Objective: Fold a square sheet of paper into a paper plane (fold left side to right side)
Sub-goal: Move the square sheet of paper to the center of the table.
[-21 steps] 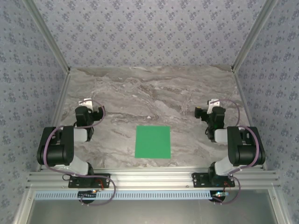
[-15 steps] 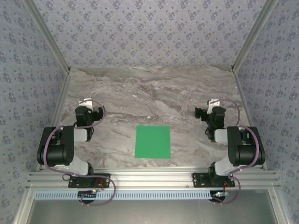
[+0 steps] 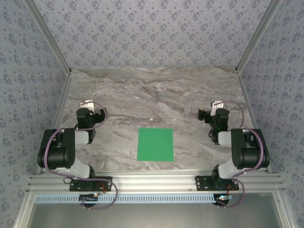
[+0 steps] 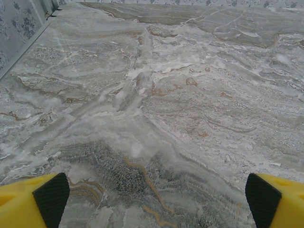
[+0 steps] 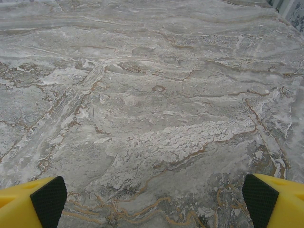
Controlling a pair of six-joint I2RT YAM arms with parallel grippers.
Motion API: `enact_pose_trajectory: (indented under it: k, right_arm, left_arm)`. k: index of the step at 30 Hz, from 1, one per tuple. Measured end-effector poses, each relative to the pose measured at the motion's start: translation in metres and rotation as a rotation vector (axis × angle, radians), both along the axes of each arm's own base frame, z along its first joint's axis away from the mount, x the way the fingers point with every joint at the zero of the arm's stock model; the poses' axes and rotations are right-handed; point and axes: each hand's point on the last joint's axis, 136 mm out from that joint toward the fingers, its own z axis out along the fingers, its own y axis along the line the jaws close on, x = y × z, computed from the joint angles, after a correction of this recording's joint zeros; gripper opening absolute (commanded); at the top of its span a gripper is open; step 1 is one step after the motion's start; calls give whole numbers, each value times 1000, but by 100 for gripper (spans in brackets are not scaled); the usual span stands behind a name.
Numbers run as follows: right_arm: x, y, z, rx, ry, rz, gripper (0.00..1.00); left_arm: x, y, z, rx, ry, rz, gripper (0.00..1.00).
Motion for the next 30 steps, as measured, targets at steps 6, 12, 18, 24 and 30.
enact_pose_trajectory:
  k: [6, 12, 18, 24, 30]
  right_arm:
    - [0, -2, -1, 5, 12, -1, 100]
    - [19, -3, 48, 52, 65, -12, 100]
    - [-4, 34, 118, 153, 50, 45, 100]
    - [-73, 118, 103, 275, 288, 189, 100]
    - [-168, 211, 56, 229, 625, 381, 100]
  left_arm:
    - [-5, 8, 1, 9, 34, 51, 98]
    - [-12, -2, 74, -81, -42, 89, 98]
    - [-31, -58, 111, -318, 15, -22, 98]
    - [-82, -127, 67, -488, 318, -164, 98]
    - [-140, -173, 25, -566, 500, -267, 98]
